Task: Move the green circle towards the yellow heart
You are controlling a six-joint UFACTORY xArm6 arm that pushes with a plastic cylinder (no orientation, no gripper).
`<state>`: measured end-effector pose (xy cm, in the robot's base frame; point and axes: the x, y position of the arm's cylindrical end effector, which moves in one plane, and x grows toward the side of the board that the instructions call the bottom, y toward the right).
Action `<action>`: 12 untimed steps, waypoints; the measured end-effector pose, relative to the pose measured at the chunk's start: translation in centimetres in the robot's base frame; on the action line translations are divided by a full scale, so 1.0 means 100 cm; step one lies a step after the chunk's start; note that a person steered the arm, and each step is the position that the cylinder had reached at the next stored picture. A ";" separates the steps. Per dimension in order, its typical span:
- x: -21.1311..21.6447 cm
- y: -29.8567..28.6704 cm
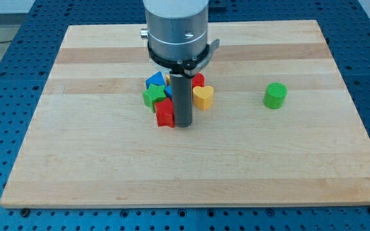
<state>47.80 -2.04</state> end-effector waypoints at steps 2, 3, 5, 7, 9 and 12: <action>-0.009 0.000; -0.001 0.020; 0.011 0.138; -0.034 0.227; -0.071 0.183; -0.015 0.144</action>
<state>46.33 12.34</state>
